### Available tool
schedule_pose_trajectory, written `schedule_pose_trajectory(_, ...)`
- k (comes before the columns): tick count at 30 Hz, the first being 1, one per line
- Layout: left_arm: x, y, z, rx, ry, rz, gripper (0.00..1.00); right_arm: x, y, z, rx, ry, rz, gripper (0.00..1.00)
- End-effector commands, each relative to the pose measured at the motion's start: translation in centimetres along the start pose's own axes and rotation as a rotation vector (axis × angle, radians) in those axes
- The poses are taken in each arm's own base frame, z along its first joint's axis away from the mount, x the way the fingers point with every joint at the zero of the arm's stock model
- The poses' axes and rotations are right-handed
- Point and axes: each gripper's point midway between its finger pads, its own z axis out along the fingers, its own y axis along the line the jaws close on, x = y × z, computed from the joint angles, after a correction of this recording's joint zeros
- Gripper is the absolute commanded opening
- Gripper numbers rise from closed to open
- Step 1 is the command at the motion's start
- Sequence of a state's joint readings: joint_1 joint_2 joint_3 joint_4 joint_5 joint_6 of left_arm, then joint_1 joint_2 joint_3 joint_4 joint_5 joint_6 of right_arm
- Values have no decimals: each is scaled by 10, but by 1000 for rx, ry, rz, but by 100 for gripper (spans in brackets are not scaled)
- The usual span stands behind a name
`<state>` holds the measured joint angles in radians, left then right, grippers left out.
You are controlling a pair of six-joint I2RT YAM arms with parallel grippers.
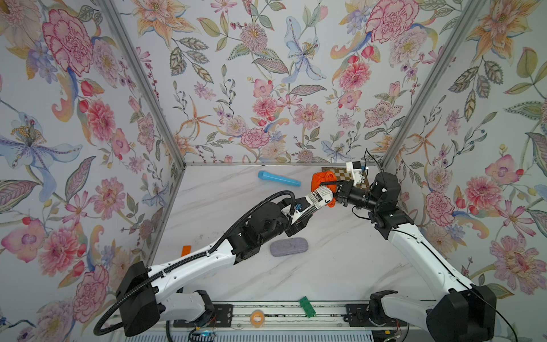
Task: Wipe the eyeglass case
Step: Wipe the dirt from the eyeglass case.
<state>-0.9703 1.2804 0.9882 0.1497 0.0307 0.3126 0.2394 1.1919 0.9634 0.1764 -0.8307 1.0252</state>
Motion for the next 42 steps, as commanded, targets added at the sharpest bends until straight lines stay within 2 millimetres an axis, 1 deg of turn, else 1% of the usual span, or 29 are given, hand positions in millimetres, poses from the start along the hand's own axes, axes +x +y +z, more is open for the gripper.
schedule_pose_trajectory(1,30,-7,5,23,98,11,24,4,56,-8,-122,23,-128,0)
schedule_pose_trajectory(3,30,-5,3,9,103,31,22,2,64,-14,-110,27,-166,0)
schedule_pose_trajectory(5,26,-5,-1,6,97,55,21,-10,59,-28,-3,1,-205,0)
schedule_pose_trajectory(6,24,-4,-3,-2,92,69,21,-18,53,-39,56,-17,-207,0)
schedule_pose_trajectory(8,23,0,-8,-19,91,100,21,-32,56,-58,88,-48,-214,0)
schedule_pose_trajectory(10,26,4,-12,-43,106,135,21,-35,65,-68,93,-42,-226,0)
schedule_pose_trajectory(12,30,6,-13,-51,125,172,21,-28,72,-70,98,0,-237,0)
schedule_pose_trajectory(14,31,9,-13,-62,134,189,21,-18,73,-68,104,45,-229,0)
schedule_pose_trajectory(16,25,7,-12,-56,108,188,21,-5,67,-62,108,85,-215,0)
schedule_pose_trajectory(18,16,7,-12,-52,75,185,21,5,54,-55,123,115,-197,0)
schedule_pose_trajectory(20,9,7,-13,-53,52,177,21,11,45,-50,129,131,-186,0)
schedule_pose_trajectory(22,4,5,-15,-45,35,175,21,10,38,-46,128,134,-184,0)
schedule_pose_trajectory(24,5,7,-19,-56,41,179,21,3,32,-46,138,126,-187,0)
schedule_pose_trajectory(26,8,12,-26,-85,56,193,21,-5,29,-48,145,110,-194,0)
schedule_pose_trajectory(28,13,22,-33,-120,80,209,22,-11,28,-49,144,105,-195,0)
schedule_pose_trajectory(31,16,30,-39,-127,114,233,22,-14,31,-47,140,107,-215,0)
schedule_pose_trajectory(33,12,27,-38,-102,124,250,23,-13,31,-43,135,114,-223,0)
schedule_pose_trajectory(39,-5,10,-30,-31,77,269,24,-5,48,-21,17,146,-213,0)
schedule_pose_trajectory(42,-18,3,-28,-7,17,244,24,2,37,-9,-5,173,-181,0)
